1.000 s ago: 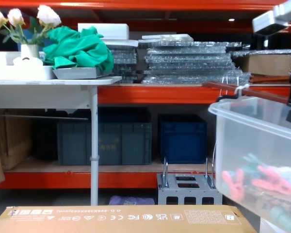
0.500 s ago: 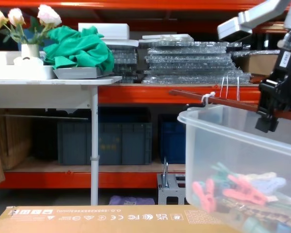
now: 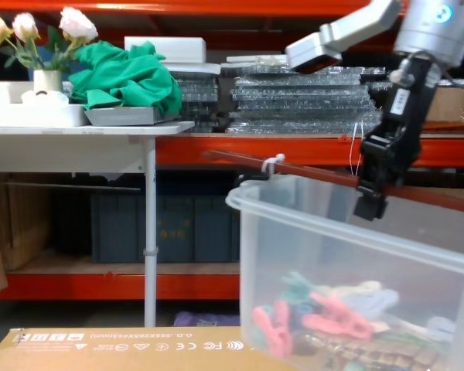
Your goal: Use one hand to grasp the basket and place it at the designated location.
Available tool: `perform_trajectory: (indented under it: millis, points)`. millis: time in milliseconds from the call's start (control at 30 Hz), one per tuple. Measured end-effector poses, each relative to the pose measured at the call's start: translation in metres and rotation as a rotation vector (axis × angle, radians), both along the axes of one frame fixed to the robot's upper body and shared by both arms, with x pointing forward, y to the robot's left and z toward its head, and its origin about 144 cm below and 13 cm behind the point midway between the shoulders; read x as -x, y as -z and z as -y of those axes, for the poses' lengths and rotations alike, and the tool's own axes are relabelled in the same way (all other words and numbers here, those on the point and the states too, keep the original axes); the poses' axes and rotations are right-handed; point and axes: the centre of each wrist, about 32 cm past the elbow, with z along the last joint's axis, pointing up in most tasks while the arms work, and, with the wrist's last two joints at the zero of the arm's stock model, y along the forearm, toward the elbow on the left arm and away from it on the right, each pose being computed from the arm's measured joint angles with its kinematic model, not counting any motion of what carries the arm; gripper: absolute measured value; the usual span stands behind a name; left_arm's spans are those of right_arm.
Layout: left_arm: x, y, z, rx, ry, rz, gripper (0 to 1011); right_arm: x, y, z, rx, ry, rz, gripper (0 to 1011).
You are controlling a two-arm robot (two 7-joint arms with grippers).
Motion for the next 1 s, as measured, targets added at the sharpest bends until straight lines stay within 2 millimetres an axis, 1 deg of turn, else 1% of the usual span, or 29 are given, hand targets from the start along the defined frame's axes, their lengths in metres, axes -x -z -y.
perform_trajectory:
  millis: [100, 167, 233, 300, 333, 433, 500, 533, 700, 1000]
  points:
    - [0.0, 0.0, 0.0, 0.0, 0.0, 0.0, 0, 0.001, 0.001, -0.01, 0.002, -0.036, -0.002, 232]
    - [0.0, 0.0, 0.0, 0.0, 0.0, 0.0, 0, 0.002, 0.002, -0.021, 0.005, -0.076, -0.005, 232]
    - [0.0, 0.0, 0.0, 0.0, 0.0, 0.0, 0, 0.003, 0.003, -0.024, 0.006, -0.087, -0.005, 232]
    - [0.0, 0.0, 0.0, 0.0, 0.0, 0.0, 0, 0.005, 0.005, -0.035, 0.01, -0.129, -0.011, 232]
    - [0.0, 0.0, 0.0, 0.0, 0.0, 0.0, 0, 0.005, 0.005, -0.035, 0.01, -0.129, -0.011, 232]
    - [0.0, 0.0, 0.0, 0.0, 0.0, 0.0, 0, 0.008, 0.01, -0.049, 0.015, -0.189, -0.026, 232]
    - [0.0, 0.0, 0.0, 0.0, 0.0, 0.0, 0, 0.009, 0.012, -0.054, 0.017, -0.209, -0.031, 232]
    - [0.0, 0.0, 0.0, 0.0, 0.0, 0.0, 0, 0.011, 0.016, -0.061, 0.022, -0.235, -0.039, 232]
    - [0.0, 0.0, 0.0, 0.0, 0.0, 0.0, 0, 0.015, 0.022, -0.074, 0.031, -0.29, -0.053, 232]
    - [0.0, 0.0, 0.0, 0.0, 0.0, 0.0, 0, 0.025, 0.032, -0.091, 0.051, -0.38, -0.073, 232]
